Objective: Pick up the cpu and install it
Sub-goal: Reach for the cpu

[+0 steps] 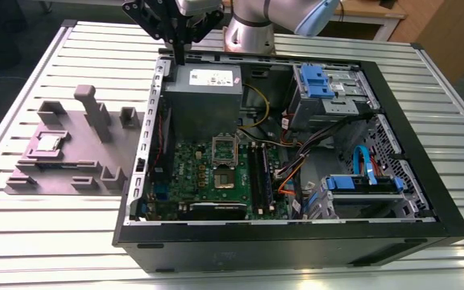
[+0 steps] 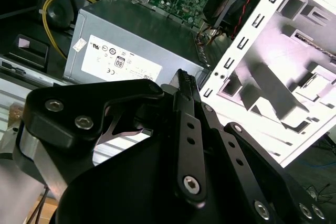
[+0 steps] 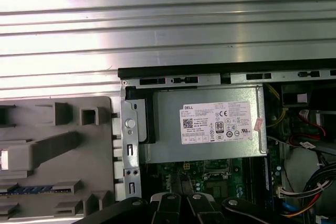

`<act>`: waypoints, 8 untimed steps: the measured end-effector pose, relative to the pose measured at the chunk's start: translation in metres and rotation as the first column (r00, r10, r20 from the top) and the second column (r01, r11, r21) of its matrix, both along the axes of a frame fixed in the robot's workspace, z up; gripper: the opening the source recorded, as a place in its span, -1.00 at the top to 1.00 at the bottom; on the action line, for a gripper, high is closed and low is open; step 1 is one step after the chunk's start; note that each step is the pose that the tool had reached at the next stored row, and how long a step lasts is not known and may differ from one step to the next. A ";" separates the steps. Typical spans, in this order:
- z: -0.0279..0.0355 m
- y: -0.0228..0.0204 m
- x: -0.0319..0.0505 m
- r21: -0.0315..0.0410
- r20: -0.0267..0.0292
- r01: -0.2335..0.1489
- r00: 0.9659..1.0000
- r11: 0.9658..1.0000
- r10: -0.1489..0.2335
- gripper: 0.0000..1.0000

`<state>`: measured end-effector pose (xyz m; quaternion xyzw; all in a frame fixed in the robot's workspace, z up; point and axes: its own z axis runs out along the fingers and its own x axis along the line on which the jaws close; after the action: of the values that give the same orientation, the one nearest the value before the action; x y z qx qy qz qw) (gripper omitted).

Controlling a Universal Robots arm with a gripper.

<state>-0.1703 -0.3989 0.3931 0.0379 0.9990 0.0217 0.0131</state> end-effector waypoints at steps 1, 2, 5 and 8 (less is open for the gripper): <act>0.0000 0.0000 -0.0002 0.000 0.000 0.000 1.000 1.000 0.000 0.80; 0.0001 0.0000 -0.0005 0.000 0.000 0.000 1.000 1.000 0.000 0.80; 0.0000 0.0000 -0.0009 0.000 0.000 0.000 1.000 1.000 0.000 0.80; 0.0000 0.0000 -0.0019 0.000 0.000 0.000 1.000 1.000 0.000 0.80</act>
<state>-0.1721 -0.3989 0.3931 0.0379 0.9990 0.0217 0.0130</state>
